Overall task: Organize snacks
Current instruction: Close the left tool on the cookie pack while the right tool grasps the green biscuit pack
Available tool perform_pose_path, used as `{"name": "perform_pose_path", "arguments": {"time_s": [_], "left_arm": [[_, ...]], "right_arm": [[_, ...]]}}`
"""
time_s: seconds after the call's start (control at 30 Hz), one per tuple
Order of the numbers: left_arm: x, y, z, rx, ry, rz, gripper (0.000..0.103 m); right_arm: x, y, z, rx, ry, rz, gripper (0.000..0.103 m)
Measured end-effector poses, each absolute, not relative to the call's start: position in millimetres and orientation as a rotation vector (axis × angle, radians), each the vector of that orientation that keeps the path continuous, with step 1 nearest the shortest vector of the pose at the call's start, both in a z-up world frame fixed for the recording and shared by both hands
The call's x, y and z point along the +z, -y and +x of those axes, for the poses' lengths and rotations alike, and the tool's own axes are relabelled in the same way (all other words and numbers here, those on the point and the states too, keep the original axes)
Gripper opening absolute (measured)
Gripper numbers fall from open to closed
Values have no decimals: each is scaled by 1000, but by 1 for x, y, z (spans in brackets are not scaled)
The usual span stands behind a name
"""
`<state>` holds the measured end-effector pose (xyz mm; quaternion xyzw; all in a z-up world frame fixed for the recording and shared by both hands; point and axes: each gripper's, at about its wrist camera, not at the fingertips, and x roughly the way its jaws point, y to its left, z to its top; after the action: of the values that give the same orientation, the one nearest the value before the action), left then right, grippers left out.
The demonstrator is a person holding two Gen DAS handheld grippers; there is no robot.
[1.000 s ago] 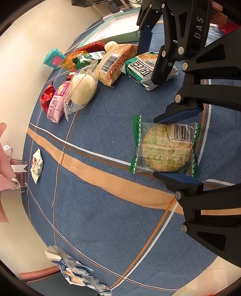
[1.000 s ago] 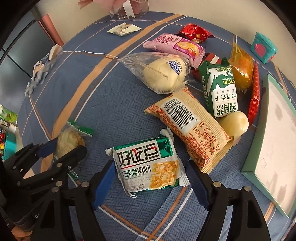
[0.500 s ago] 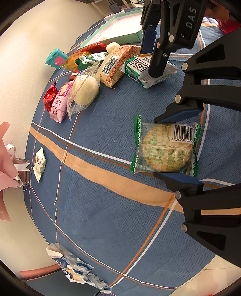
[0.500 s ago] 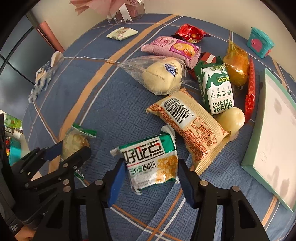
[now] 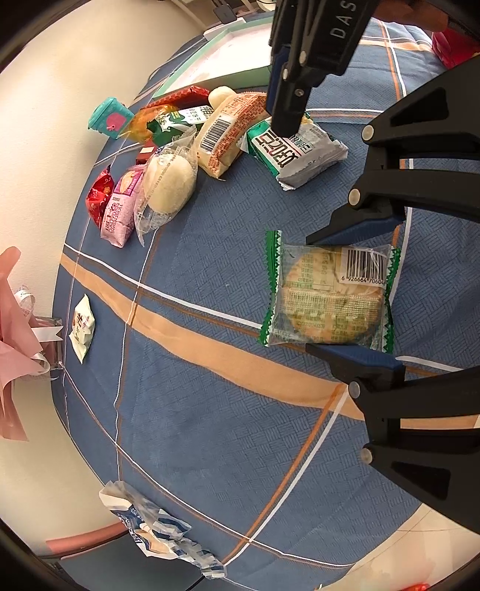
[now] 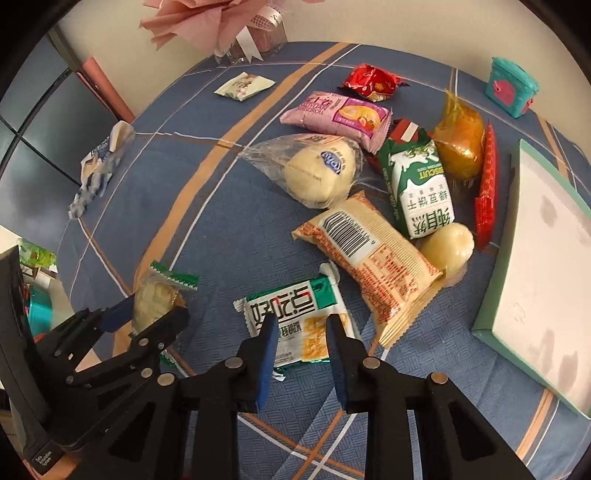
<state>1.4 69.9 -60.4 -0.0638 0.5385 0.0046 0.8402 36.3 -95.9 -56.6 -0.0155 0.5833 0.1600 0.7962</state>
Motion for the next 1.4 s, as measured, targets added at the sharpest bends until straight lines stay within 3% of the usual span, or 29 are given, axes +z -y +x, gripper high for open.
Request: {"name": "perform_pose_path", "arguments": {"time_s": [0.07,0.2,0.27,0.57,1.07,1.27,1.4], "left_arm": [[-61,-70,2,9,-1141,-137,51],[-63,-71,2,8,-1143,-146,51],[-63,-71,2,5,-1142,-149,51],[-64,-75,1,10,-1142,-170,51],[-70,-79,3,24,-1158,-177,51],[-69,-77,2,21,-1156,-173,51],[-67,-76,1,18,-1149,-171,51]], "right_arm": [[-56,97,39,336,-1246,-29,52],[-58,102,43,329,-1254,-5,55],[-61,104,45,326,-1262,6,63],[-73,92,55,383,-1296,32,76],[-98,55,48,362,-1305,-235,76],[-98,49,42,339,-1301,-229,62],[-93,51,42,345,-1313,-196,60]]}}
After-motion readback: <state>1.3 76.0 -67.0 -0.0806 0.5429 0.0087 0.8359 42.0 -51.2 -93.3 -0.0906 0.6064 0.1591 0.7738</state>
